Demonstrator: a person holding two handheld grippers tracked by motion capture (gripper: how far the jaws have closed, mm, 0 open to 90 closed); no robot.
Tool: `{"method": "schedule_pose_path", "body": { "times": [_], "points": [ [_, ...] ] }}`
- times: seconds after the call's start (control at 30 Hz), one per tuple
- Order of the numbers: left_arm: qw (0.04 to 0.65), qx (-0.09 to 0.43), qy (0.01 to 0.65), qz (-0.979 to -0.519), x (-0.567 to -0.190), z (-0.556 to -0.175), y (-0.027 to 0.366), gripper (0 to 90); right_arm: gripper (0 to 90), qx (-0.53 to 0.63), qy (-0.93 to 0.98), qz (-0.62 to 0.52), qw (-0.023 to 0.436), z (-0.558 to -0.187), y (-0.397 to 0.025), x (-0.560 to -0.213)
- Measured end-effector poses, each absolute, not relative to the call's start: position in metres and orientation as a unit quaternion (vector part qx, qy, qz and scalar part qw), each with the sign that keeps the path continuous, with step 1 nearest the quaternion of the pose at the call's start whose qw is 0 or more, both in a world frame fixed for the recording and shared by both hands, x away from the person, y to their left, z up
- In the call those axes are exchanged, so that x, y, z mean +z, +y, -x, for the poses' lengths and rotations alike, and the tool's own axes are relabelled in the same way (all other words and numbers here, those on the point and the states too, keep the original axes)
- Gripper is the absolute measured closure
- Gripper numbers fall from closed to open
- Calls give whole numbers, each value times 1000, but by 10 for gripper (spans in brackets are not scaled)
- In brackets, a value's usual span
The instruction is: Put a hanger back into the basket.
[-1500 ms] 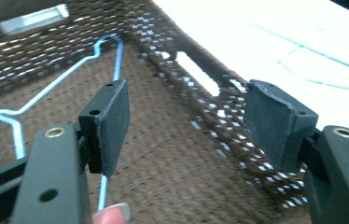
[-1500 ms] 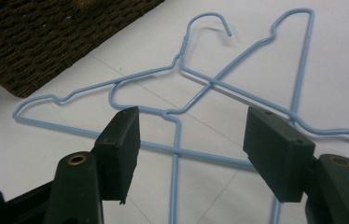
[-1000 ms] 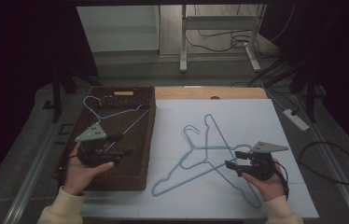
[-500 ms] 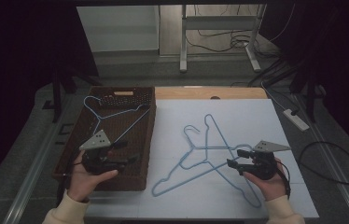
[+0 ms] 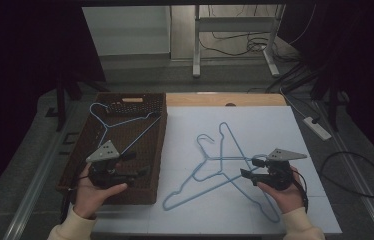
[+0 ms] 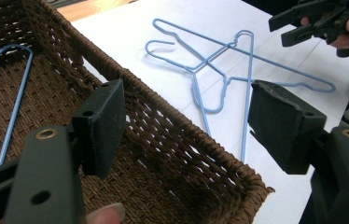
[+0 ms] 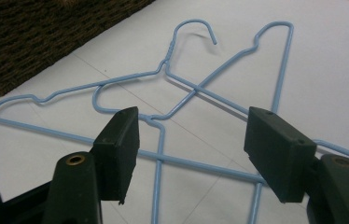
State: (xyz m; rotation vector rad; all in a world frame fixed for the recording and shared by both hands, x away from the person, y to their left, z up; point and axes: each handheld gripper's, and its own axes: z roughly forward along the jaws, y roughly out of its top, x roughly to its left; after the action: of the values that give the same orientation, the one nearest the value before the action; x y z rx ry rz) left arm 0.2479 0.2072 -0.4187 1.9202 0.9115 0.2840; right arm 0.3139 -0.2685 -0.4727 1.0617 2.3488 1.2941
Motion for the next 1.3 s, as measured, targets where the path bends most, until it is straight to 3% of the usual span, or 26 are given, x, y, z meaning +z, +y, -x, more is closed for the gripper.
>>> {"method": "schedule_pose_path", "body": {
  "times": [0.13,0.43,1.3],
  "points": [
    [492,98,380,-777,-422,-246,207,285,362,441,809,-365,129,-314,-265,-472],
    [470,121,364,-795,-425,-246,199,286,360,429,812,-374,129,-319,-257,-472],
    [467,130,357,-798,-430,-245,201,287,357,342,849,-391,91,-377,-171,-474]
  ]
}}
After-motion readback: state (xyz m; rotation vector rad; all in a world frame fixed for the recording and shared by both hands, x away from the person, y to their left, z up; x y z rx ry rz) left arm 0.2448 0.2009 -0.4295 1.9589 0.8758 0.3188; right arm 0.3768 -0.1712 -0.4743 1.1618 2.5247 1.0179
